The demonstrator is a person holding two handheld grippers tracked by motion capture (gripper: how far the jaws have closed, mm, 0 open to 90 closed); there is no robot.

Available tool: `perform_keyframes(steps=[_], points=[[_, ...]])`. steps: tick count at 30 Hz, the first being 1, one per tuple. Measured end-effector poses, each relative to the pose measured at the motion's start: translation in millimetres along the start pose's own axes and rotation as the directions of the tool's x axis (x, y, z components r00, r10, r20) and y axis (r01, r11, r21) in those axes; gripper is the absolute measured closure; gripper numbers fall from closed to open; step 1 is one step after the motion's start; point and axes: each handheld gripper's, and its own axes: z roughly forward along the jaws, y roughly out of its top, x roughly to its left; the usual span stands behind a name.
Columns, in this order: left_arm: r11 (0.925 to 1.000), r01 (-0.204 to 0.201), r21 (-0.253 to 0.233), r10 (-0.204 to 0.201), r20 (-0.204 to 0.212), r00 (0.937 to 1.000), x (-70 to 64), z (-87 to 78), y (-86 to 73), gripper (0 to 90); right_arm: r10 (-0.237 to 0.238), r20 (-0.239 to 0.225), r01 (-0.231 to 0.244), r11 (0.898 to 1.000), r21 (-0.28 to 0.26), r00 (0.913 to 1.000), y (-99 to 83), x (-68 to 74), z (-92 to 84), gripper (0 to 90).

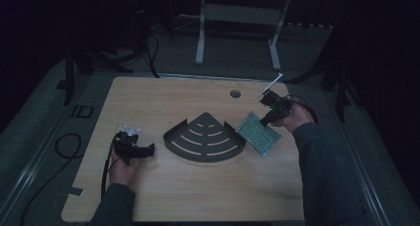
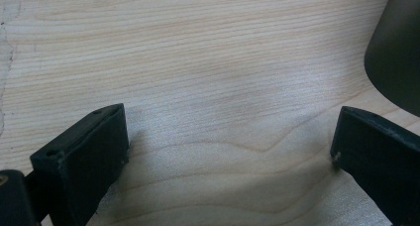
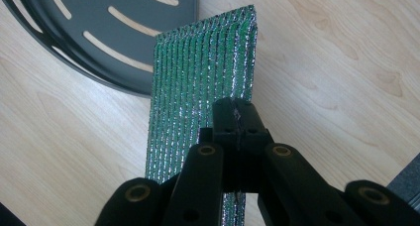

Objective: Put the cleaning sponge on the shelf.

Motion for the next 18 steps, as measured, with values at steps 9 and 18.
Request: perform_keyframes(steps=[9, 18], points=[[1.0, 0.0, 0.0, 0.0, 0.0, 1.0, -0.1, 0.1, 0.1, 1.7, 0.001, 0.006, -0.001, 1.0, -0.016, 1.0, 9.0, 2.2, -1.5, 89.7], [1.0, 0.0, 0.0, 0.0, 0.0, 1.0, -0.1, 0.1, 0.1, 1.7, 0.006, 0.006, -0.005, 1.0, -0.023, 1.0, 15.4, 6.3, -2.3, 89.7]])
